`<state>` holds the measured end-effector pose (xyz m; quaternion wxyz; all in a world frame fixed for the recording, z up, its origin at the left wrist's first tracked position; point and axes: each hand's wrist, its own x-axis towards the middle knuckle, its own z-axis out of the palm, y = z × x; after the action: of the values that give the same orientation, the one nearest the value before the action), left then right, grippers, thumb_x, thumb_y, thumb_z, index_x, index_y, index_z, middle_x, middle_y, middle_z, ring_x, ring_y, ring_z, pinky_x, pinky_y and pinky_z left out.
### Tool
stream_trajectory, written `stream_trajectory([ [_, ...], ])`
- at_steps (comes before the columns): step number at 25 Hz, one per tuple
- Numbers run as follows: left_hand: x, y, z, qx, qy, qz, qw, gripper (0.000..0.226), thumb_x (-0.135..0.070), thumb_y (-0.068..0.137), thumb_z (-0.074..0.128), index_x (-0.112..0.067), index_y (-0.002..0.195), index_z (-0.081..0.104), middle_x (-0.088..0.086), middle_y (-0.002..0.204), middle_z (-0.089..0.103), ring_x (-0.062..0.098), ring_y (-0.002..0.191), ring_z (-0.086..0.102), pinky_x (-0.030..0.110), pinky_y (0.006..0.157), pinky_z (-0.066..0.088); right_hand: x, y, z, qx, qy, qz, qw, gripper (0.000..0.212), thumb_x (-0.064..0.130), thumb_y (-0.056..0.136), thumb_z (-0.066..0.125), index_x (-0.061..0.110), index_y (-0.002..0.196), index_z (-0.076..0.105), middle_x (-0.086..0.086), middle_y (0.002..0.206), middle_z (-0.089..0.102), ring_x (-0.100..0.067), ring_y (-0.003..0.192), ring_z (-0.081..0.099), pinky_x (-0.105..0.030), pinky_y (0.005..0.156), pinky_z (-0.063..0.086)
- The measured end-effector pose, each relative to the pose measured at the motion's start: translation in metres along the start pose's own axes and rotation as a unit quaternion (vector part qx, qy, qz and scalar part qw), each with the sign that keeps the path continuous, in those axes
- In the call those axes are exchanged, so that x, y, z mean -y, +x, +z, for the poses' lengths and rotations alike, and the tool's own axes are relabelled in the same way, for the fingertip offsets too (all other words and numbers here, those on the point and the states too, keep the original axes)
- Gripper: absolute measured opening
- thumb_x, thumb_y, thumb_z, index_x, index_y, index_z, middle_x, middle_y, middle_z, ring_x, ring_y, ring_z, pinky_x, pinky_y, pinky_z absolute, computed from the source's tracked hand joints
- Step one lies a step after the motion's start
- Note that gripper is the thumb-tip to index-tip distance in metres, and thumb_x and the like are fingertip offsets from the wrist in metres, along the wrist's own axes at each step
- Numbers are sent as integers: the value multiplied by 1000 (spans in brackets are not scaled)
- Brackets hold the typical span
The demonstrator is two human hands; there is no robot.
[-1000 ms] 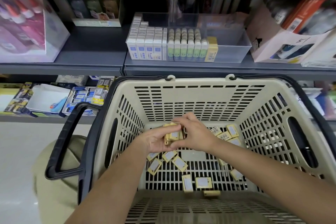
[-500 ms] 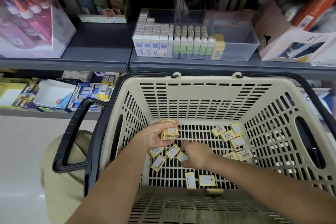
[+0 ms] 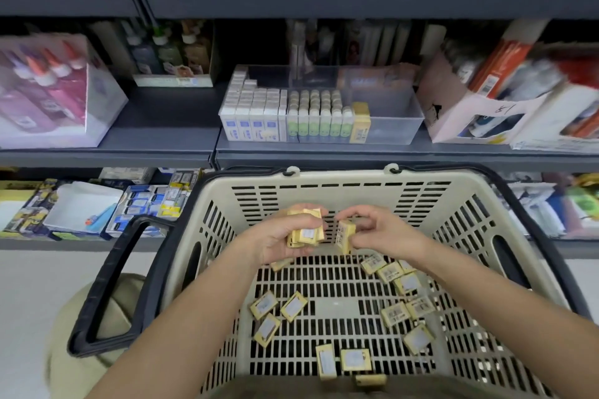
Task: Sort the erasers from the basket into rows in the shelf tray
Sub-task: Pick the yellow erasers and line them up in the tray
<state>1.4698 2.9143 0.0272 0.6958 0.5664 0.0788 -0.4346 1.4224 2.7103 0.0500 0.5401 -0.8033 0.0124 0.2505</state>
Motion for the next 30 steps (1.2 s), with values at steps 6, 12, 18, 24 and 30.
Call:
stream_trajectory([
  [6, -27, -11, 27, -17, 108, 34, 993, 27, -14, 71, 78, -30, 91, 70, -4, 80, 70, 10, 76, 63, 24, 60, 51, 26, -13, -20, -1, 149, -48, 988, 34, -5, 84, 57, 18, 109, 58, -4, 78, 68, -11, 65, 57, -21, 56, 39],
  [12, -57, -17, 48, -32, 140, 114, 983, 26, -17, 71, 76, -34, 91, 71, -1, 90, 70, 11, 77, 63, 24, 59, 50, 64, -13, -63, -77, 43, -109, 990, 26, 2, 83, 65, 16, 105, 62, 0, 81, 73, -8, 68, 66, -16, 62, 50],
  [18, -111, -1, 48, -79, 72, 211, 972, 22, -17, 74, 75, -34, 88, 72, 6, 102, 70, 15, 84, 66, 26, 59, 51, 118, 43, -137, -318, -252, -133, 904, 23, 17, 84, 64, 21, 106, 67, 3, 97, 67, -12, 87, 61, -19, 76, 42],
  [24, -109, 16, 42, -93, 26, 217, 971, 25, -18, 71, 77, -33, 90, 72, 11, 109, 68, 19, 86, 66, 26, 61, 51, 124, 92, -139, -294, -358, -89, 882, 29, 19, 89, 56, 24, 117, 62, -6, 116, 65, -27, 105, 60, -29, 91, 45],
  [30, -107, 18, 40, -83, 29, 217, 972, 26, -20, 70, 78, -33, 92, 71, 11, 112, 66, 21, 91, 64, 27, 61, 51, 121, 94, -136, -263, -432, -89, 858, 24, 22, 91, 52, 25, 113, 62, -6, 113, 65, -29, 100, 60, -37, 86, 50],
])
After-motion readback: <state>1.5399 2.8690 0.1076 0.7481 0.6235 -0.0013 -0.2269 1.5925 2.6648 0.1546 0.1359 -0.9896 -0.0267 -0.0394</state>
